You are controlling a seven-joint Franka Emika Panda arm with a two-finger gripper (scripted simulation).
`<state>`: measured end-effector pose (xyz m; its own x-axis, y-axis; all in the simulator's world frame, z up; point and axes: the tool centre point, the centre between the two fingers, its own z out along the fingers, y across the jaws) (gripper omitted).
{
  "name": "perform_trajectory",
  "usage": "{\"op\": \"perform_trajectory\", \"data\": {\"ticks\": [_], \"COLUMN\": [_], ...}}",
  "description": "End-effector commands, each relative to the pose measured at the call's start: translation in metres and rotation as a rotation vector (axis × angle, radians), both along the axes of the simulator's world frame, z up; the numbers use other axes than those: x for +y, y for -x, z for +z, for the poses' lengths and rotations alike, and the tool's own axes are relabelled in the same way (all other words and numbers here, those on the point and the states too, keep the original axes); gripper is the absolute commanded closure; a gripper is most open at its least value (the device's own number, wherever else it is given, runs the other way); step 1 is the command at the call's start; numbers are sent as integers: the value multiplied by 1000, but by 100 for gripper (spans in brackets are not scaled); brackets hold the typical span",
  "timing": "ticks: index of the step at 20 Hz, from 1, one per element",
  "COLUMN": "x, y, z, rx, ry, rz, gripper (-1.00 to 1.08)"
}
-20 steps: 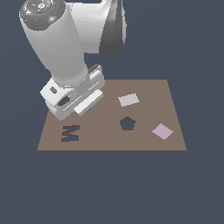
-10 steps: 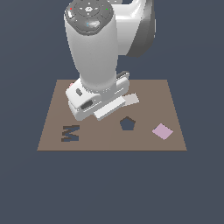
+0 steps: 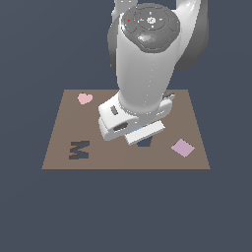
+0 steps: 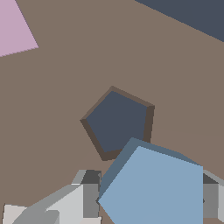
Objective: Insert a designated object into the corresponding slot on a board.
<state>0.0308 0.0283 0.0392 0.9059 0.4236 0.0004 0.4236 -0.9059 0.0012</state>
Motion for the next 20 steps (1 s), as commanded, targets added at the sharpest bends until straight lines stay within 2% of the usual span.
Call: {"op": "perform_trajectory", "data": {"ticks": [1, 10, 20], "x": [10, 30, 31], "y": [-7, -24, -26], "z": [1, 1, -7], "rx": [0, 0, 0], "ry": [0, 1, 4], "rz": [-38, -112, -119], "gripper": [108, 108, 108]}}
